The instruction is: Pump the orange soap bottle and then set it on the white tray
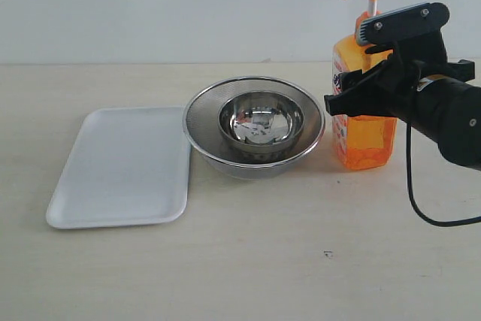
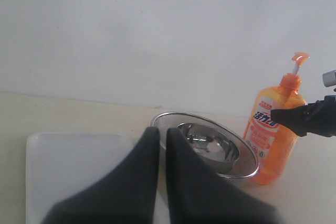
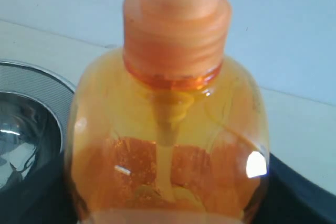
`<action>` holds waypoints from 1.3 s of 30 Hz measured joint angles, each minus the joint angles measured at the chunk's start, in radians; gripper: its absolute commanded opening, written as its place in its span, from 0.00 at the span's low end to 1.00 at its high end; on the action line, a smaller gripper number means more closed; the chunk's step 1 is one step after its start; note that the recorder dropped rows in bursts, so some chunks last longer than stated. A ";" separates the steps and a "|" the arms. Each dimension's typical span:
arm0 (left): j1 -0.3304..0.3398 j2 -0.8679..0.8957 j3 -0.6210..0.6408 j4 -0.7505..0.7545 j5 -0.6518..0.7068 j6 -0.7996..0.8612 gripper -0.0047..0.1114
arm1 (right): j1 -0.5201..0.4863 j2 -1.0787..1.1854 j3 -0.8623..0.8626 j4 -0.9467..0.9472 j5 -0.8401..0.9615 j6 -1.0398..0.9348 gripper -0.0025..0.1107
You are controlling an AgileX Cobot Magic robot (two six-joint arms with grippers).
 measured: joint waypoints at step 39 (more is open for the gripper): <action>0.000 0.000 0.000 0.000 0.000 0.000 0.08 | 0.000 0.000 -0.004 0.094 -0.011 0.106 0.02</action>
